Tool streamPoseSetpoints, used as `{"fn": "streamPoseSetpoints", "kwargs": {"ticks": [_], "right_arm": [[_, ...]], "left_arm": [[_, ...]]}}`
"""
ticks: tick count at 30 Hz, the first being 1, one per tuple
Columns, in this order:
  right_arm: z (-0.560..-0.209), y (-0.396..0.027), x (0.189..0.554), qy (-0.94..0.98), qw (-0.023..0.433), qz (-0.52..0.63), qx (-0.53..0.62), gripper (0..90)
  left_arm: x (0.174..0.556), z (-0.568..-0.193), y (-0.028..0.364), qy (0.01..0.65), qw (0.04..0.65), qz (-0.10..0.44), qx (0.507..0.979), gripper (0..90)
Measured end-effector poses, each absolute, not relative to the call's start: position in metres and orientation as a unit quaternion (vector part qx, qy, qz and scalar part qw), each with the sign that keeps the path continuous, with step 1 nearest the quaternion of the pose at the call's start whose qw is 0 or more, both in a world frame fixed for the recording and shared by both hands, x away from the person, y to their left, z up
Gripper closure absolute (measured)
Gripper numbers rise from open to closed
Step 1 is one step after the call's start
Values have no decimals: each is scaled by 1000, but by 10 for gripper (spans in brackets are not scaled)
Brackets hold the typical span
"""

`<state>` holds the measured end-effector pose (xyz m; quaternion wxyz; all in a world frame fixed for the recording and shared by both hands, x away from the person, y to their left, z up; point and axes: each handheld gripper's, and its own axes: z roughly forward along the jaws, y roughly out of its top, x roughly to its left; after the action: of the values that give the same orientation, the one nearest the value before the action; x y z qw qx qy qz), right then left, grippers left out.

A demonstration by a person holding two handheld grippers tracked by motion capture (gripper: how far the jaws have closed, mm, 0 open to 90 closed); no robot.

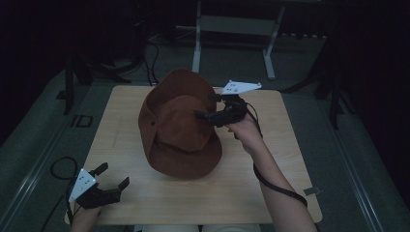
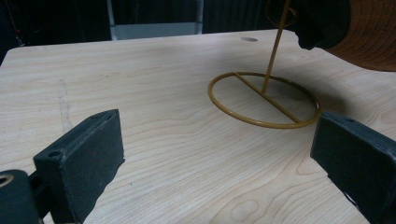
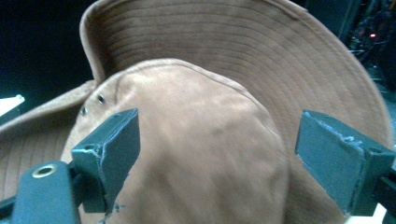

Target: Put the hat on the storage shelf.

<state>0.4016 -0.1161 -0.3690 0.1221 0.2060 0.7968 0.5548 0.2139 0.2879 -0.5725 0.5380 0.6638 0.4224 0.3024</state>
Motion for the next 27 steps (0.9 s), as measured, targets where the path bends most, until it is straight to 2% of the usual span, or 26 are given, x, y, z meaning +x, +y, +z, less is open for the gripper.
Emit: {"fn": "streamPoseSetpoints", "kwargs": {"ticks": [9, 27], "right_arm": [[-383, -154, 395, 790, 148, 550, 228, 141], [-435, -213, 390, 785, 159, 529, 281, 142]], "left_arm": [[214, -574, 287, 422, 536, 302, 666, 43], [216, -575, 286, 424, 534, 297, 668, 43]]}}
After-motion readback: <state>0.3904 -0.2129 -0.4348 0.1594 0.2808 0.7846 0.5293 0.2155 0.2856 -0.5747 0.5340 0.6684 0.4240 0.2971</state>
